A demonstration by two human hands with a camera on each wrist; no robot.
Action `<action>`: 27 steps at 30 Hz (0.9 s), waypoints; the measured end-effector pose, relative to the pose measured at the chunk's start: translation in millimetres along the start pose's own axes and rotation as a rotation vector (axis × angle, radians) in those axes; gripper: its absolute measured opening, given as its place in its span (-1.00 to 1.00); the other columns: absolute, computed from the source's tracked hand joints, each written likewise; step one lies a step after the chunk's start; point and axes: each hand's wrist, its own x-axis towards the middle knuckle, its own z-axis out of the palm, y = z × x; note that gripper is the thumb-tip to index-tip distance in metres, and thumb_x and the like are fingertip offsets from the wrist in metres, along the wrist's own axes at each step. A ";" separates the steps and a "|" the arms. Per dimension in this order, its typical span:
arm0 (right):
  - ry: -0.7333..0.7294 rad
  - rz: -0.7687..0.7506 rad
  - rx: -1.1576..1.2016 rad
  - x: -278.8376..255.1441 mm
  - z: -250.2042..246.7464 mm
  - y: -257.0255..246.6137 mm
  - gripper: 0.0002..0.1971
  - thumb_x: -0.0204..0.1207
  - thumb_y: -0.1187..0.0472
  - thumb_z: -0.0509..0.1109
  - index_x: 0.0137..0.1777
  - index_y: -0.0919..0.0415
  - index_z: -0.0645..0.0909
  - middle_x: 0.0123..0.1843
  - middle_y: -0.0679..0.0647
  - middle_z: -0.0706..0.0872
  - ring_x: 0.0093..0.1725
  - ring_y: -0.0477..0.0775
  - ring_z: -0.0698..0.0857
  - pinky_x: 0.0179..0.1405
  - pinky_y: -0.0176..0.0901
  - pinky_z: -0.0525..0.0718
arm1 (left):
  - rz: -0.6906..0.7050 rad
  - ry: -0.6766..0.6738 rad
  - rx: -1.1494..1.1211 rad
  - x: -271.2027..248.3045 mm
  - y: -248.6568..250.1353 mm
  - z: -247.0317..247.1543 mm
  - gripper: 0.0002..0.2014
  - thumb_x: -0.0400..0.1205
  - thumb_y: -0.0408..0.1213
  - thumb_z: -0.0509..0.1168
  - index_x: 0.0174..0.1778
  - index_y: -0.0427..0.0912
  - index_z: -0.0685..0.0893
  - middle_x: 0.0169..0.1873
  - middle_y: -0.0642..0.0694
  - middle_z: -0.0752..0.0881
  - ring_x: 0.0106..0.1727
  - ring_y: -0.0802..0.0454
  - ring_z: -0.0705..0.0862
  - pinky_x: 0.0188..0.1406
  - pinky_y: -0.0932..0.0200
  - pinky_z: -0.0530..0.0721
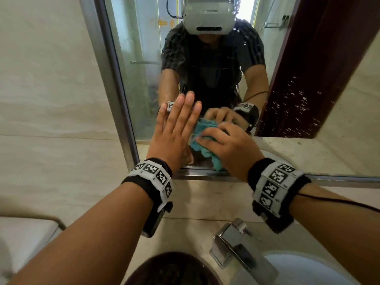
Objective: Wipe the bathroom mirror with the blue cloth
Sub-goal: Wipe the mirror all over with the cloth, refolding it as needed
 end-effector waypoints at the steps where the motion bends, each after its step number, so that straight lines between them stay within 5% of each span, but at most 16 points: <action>1: 0.035 0.026 0.025 6.2 0.6 -6.5 -0.74 0.54 0.28 0.27 0.16 0.19 0.70 0.06 0.13 0.72 -0.12 0.20 0.63 -0.12 0.02 0.65 | 0.004 0.005 -0.009 -0.1 -0.5 1.1 0.15 0.36 0.19 0.36 0.65 -0.23 -0.21 0.64 -0.23 -0.20 0.66 -0.21 -0.12 0.60 -0.19 -0.23; 4: -0.051 -0.031 0.020 -18.2 16.5 -23.8 -0.72 0.44 0.26 0.33 0.12 0.17 0.72 -0.01 0.10 0.71 -0.17 0.16 0.62 -0.22 -0.02 0.67 | -0.001 0.020 -0.030 -0.7 -0.5 2.0 0.09 0.44 0.22 0.28 0.65 -0.24 -0.24 0.62 -0.22 -0.37 0.66 -0.19 -0.22 0.60 -0.19 -0.25; 8: -0.266 0.065 0.085 -85.9 17.4 -8.9 -0.44 0.01 0.32 0.69 0.09 0.12 0.75 0.01 0.06 0.69 -0.19 0.16 0.60 -0.35 0.03 0.74 | -0.006 -0.055 0.004 0.1 -0.2 -2.3 0.35 0.21 0.34 0.44 0.64 -0.24 -0.27 0.63 -0.23 -0.22 0.65 -0.20 -0.19 0.58 -0.18 -0.29; 12: -0.255 0.090 0.039 -83.3 9.2 -9.6 -0.42 -0.13 0.34 0.73 -0.01 0.17 0.78 -0.08 0.08 0.72 -0.26 0.17 0.60 -0.43 -0.04 0.69 | -0.016 -0.090 0.023 0.1 -0.4 -4.7 0.41 0.16 0.37 0.45 0.63 -0.24 -0.32 0.62 -0.25 -0.27 0.64 -0.21 -0.22 0.57 -0.18 -0.33; 15: -0.193 0.007 0.049 -53.7 20.1 -30.5 -0.47 -0.06 0.23 0.70 0.01 0.12 0.77 -0.08 0.03 0.71 -0.20 0.13 0.61 -0.34 -0.10 0.70 | -0.019 -0.076 0.026 -0.6 0.7 -3.1 0.35 0.24 0.30 0.44 0.63 -0.24 -0.33 0.62 -0.24 -0.36 0.64 -0.22 -0.23 0.58 -0.19 -0.33; 18: -0.172 -0.055 0.107 -42.8 30.7 -37.6 -0.59 0.12 0.22 0.56 0.04 0.03 0.76 -0.03 -0.02 0.72 -0.14 0.12 0.68 -0.22 -0.09 0.69 | -0.015 -0.042 0.014 -1.1 0.7 -2.5 0.27 0.30 0.22 0.43 0.64 -0.23 -0.30 0.63 -0.23 -0.23 0.65 -0.20 -0.17 0.59 -0.19 -0.27; 21: -0.195 -0.065 0.095 -62.5 28.9 -22.3 -0.54 0.19 0.24 0.44 0.15 0.03 0.70 0.12 -0.02 0.66 0.03 0.12 0.56 -0.11 0.00 0.71 | -0.013 -0.070 0.019 -0.8 -0.8 -5.5 0.34 0.25 0.31 0.43 0.62 -0.23 -0.35 0.62 -0.24 -0.27 0.64 -0.20 -0.21 0.58 -0.17 -0.32; 27: -0.218 -0.132 -0.023 -63.3 5.8 13.7 -0.38 0.08 0.28 0.66 0.22 0.06 0.68 0.16 0.04 0.65 0.05 0.17 0.49 -0.10 0.13 0.73 | -0.013 -0.079 -0.012 -0.3 -0.2 -6.1 0.38 0.20 0.32 0.45 0.63 -0.22 -0.36 0.56 -0.20 -0.50 0.63 -0.18 -0.35 0.59 -0.17 -0.34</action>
